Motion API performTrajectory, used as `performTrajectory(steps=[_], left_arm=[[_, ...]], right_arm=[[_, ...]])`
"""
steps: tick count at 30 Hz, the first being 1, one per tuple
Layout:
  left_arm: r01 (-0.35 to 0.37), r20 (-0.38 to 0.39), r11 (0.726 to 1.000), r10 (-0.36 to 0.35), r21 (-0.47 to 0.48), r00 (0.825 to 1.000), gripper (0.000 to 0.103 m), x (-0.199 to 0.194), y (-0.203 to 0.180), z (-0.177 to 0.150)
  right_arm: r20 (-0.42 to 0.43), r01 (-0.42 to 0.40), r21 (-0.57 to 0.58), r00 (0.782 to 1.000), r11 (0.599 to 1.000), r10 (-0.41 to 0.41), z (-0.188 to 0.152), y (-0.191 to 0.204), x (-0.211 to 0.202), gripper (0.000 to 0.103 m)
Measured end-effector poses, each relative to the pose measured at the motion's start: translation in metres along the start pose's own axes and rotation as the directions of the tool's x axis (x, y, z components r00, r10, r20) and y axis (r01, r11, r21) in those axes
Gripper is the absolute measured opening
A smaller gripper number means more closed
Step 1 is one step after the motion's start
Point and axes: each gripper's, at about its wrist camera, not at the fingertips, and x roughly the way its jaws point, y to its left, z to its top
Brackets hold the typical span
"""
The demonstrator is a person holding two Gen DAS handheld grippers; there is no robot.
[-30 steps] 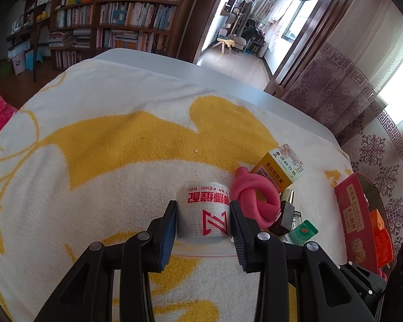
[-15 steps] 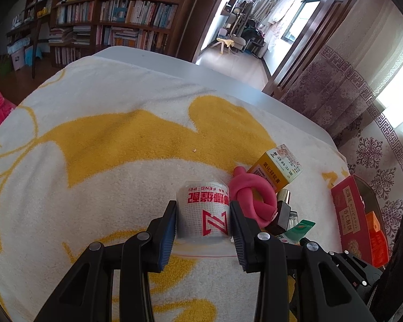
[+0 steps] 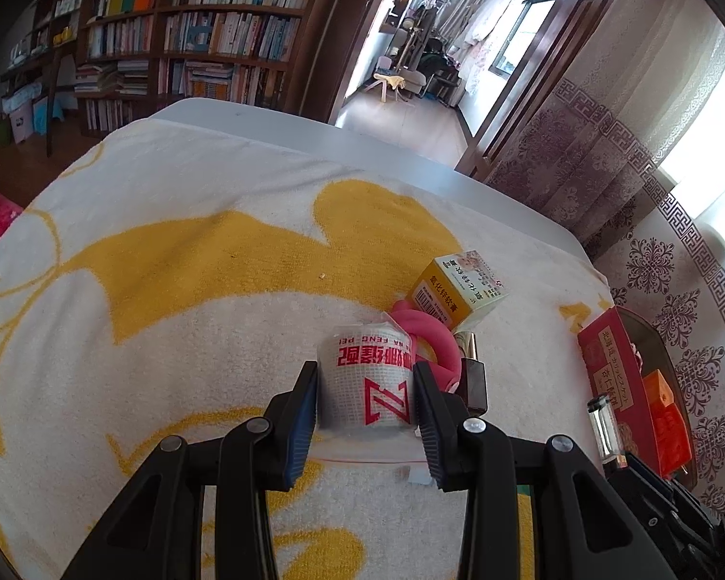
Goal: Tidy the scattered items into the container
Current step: 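Carry tape roll and lighter into the red tin and open both tools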
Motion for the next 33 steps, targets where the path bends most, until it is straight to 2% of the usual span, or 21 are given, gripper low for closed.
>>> performTrajectory(steps=[8, 14, 20, 24, 28, 32, 33], left_arm=[[0.034, -0.017, 0.998, -0.033, 0.048, 0.999, 0.04, 0.0, -0.018, -0.006], [0.054, -0.006, 0.992, -0.054, 0.118, 0.999, 0.04, -0.008, -0.042, -0.013], [0.096, -0.049, 0.975, -0.088, 0.2, 0.995, 0.04, -0.004, -0.08, -0.023], [0.135, -0.082, 0.964, -0.119, 0.228, 0.989, 0.04, 0.0, -0.107, -0.025], [0.176, -0.1, 0.95, -0.155, 0.259, 0.983, 0.04, 0.0, -0.137, -0.021], [0.217, -0.113, 0.929, -0.191, 0.3, 0.975, 0.04, 0.002, -0.174, -0.012], [0.224, -0.116, 0.924, -0.198, 0.31, 0.973, 0.04, 0.003, -0.184, -0.01]], right_arm=[[0.133, 0.077, 0.12, 0.987, 0.99, -0.093, 0.009, -0.052, -0.046, 0.025], [0.195, 0.153, 0.219, 0.961, 0.964, -0.197, 0.009, -0.095, -0.085, 0.025], [0.196, 0.284, 0.25, 0.921, 0.925, -0.336, 0.004, -0.123, -0.105, 0.025], [0.183, 0.333, 0.308, 0.899, 0.891, -0.399, -0.006, -0.147, -0.109, 0.025], [0.15, 0.31, 0.335, 0.915, 0.89, -0.375, -0.011, -0.16, -0.102, 0.026], [0.159, 0.34, 0.299, 0.903, 0.891, -0.398, -0.012, -0.15, -0.102, 0.028], [0.171, 0.349, 0.298, 0.896, 0.888, -0.409, -0.013, -0.148, -0.105, 0.036]])
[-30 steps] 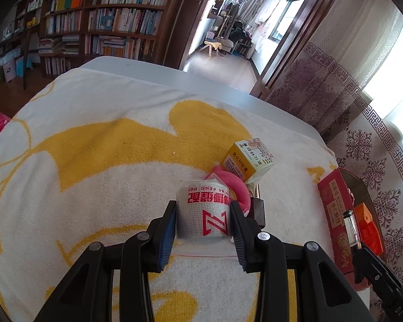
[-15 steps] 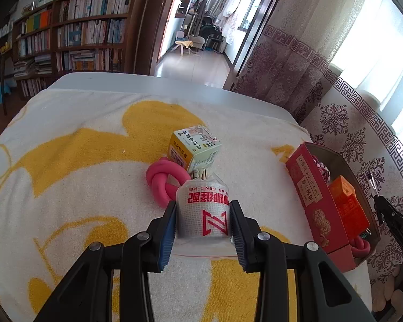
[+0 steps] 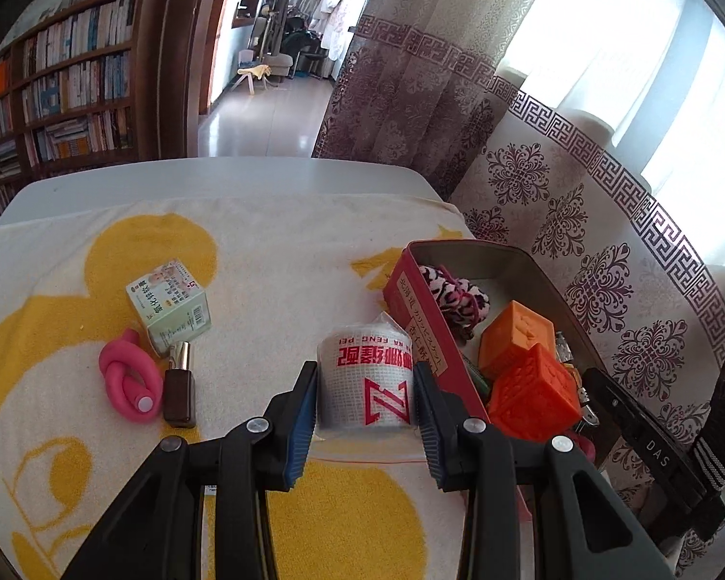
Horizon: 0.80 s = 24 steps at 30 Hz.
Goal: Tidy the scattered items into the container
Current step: 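Carry tape roll and lighter into the red tin and open both tools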
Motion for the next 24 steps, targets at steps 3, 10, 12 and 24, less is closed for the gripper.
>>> performTrajectory(steps=[3, 10, 12, 24], left_arm=[[0.026, -0.006, 0.999, -0.025, 0.028, 1.0, 0.04, 0.013, -0.023, 0.014], [0.067, -0.044, 0.996, -0.064, 0.067, 0.997, 0.04, 0.057, -0.067, 0.041], [0.082, -0.057, 0.995, -0.078, 0.063, 0.995, 0.041, 0.07, -0.074, 0.045], [0.026, -0.048, 0.999, -0.024, 0.047, 0.999, 0.074, 0.078, -0.065, 0.04]], right_arm=[[0.048, 0.043, 0.021, 0.998, 0.999, -0.044, -0.002, -0.002, -0.011, 0.069], [0.04, 0.085, 0.048, 0.995, 0.995, -0.087, -0.001, -0.01, -0.011, 0.073], [0.04, 0.089, 0.048, 0.995, 0.995, -0.091, -0.001, -0.01, -0.01, 0.073], [0.061, 0.081, 0.01, 0.995, 0.997, -0.081, -0.004, -0.001, -0.015, 0.077]])
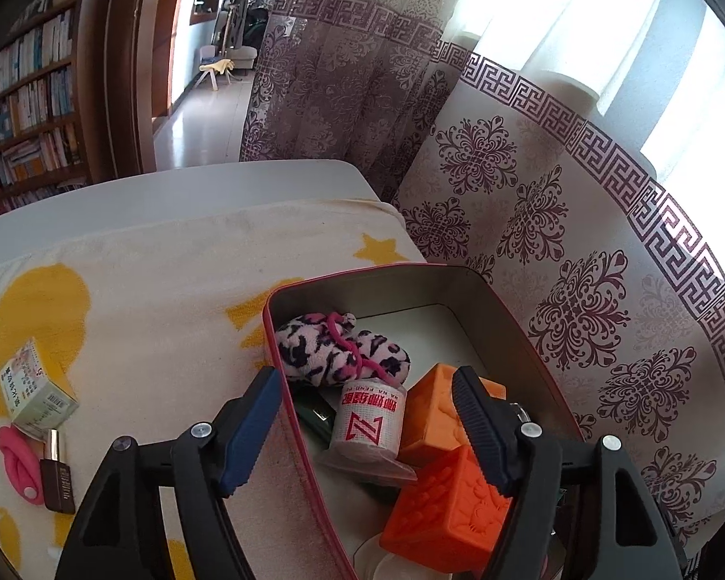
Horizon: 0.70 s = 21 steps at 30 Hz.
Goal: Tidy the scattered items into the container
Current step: 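Carry tape roll and lighter into the red tin and open both tools, then withdraw both tools from the tin toward the pink toy and tube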
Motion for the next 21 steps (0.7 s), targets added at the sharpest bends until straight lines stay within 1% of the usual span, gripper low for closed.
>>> performTrajectory(steps=[5, 8, 12, 17, 19, 21], left_arm=[[-0.049, 0.011, 0.999, 0.049, 0.002, 0.999, 0.074, -0.017, 0.017, -0.009], [-0.067, 0.019, 0.998, 0.067, -0.009, 0.998, 0.074, -0.031, 0.034, -0.015], [-0.112, 0.037, 0.993, 0.114, -0.044, 0.993, 0.074, -0.053, 0.067, -0.022], [-0.193, 0.057, 0.977, 0.198, -0.089, 0.978, 0.075, -0.08, 0.113, -0.035], [-0.223, 0.063, 0.968, 0.231, -0.119, 0.971, 0.087, -0.09, 0.134, -0.043], [-0.248, 0.073, 0.956, 0.262, -0.158, 0.962, 0.087, -0.099, 0.156, -0.052]], right_arm=[[0.026, -0.006, 0.011, 1.0, 1.0, 0.006, 0.0, -0.002, -0.004, 0.079], [0.034, -0.007, 0.005, 0.999, 1.0, 0.007, -0.001, -0.001, -0.004, 0.079], [0.036, -0.007, -0.002, 0.999, 1.0, 0.007, -0.002, 0.001, -0.003, 0.079], [0.055, 0.001, -0.004, 0.998, 1.0, -0.001, -0.003, 0.002, -0.005, 0.08], [0.06, 0.006, -0.006, 0.998, 1.0, -0.006, -0.003, 0.003, -0.005, 0.08], [0.065, 0.015, -0.018, 0.998, 1.0, -0.013, -0.004, 0.005, -0.004, 0.08]])
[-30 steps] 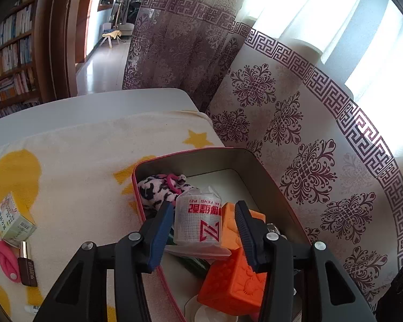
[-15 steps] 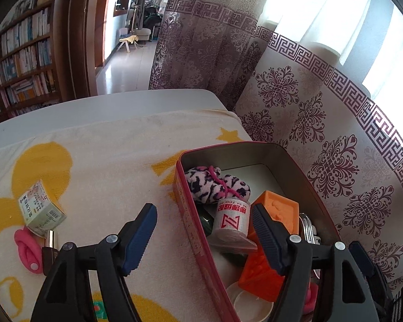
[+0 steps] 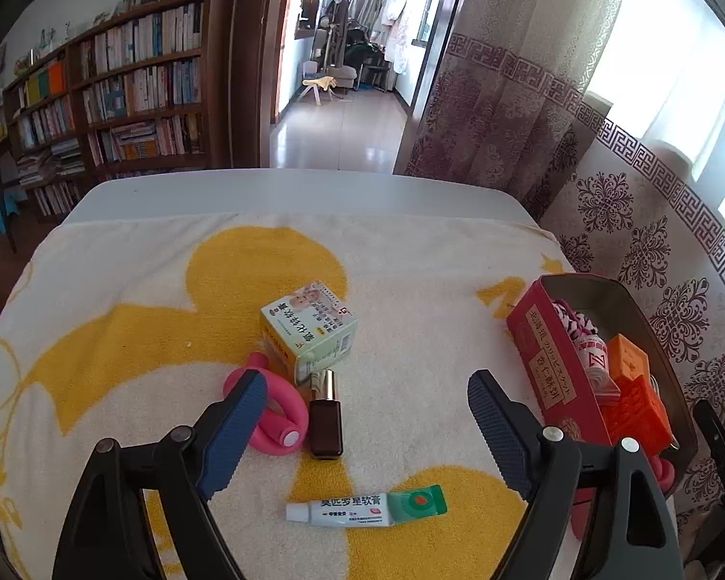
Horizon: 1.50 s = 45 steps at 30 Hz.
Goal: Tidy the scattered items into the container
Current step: 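Withdraw both tools from the tin toward the pink toy and tube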
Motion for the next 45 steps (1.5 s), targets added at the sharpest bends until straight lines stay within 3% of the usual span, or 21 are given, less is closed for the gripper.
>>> performTrajectory(steps=[6, 10, 14, 17, 21, 23, 26, 29, 32, 36, 41, 45], left_arm=[[-0.059, -0.009, 0.992, 0.058, -0.114, 0.998, 0.087, 0.001, 0.063, -0.014], [-0.103, -0.028, 0.986, 0.1, -0.128, 0.995, 0.087, 0.008, 0.085, -0.025], [-0.128, -0.07, 0.983, 0.12, -0.13, 0.99, 0.087, 0.017, 0.101, -0.037], [-0.123, -0.092, 0.98, 0.11, -0.158, 0.99, 0.087, 0.021, 0.111, -0.04], [-0.123, -0.094, 0.974, 0.107, -0.189, 0.99, 0.087, 0.019, 0.118, -0.041], [-0.119, -0.094, 0.973, 0.102, -0.198, 0.99, 0.087, 0.017, 0.121, -0.041], [-0.121, -0.093, 0.97, 0.104, -0.209, 0.99, 0.087, 0.015, 0.123, -0.042], [-0.119, -0.098, 0.967, 0.099, -0.226, 0.99, 0.087, 0.016, 0.127, -0.045], [-0.121, -0.105, 0.963, 0.099, -0.239, 0.99, 0.087, 0.016, 0.13, -0.046], [-0.116, -0.104, 0.964, 0.094, -0.241, 0.99, 0.087, 0.015, 0.13, -0.046], [-0.109, -0.113, 0.965, 0.084, -0.237, 0.99, 0.087, 0.016, 0.13, -0.046], [-0.112, -0.121, 0.967, 0.086, -0.228, 0.989, 0.087, 0.018, 0.129, -0.047]], right_arm=[[0.041, 0.082, -0.094, 0.996, 0.992, -0.078, -0.008, 0.018, 0.001, 0.08], [0.1, 0.163, -0.171, 0.984, 0.972, -0.147, -0.013, 0.031, -0.003, 0.08], [0.12, 0.183, -0.16, 0.979, 0.97, -0.165, -0.01, 0.039, -0.014, 0.081], [0.124, 0.129, -0.154, 0.986, 0.98, -0.11, -0.004, 0.055, -0.027, 0.082], [0.027, -0.083, -0.2, 0.996, 0.976, 0.09, 0.0, 0.096, -0.029, 0.086], [-0.078, -0.213, -0.227, 0.977, 0.95, 0.2, -0.004, 0.121, -0.018, 0.087], [-0.238, -0.374, -0.262, 0.918, 0.89, 0.316, -0.021, 0.16, 0.003, 0.087], [-0.355, -0.476, -0.319, 0.862, 0.82, 0.362, -0.045, 0.194, 0.022, 0.087], [-0.434, -0.534, -0.395, 0.825, 0.748, 0.361, -0.066, 0.222, 0.034, 0.087], [-0.474, -0.552, -0.481, 0.817, 0.681, 0.328, -0.078, 0.247, 0.046, 0.08], [-0.522, -0.576, -0.504, 0.797, 0.643, 0.305, -0.083, 0.259, 0.065, 0.062], [-0.561, -0.612, -0.512, 0.77, 0.603, 0.304, -0.089, 0.265, 0.073, 0.056]])
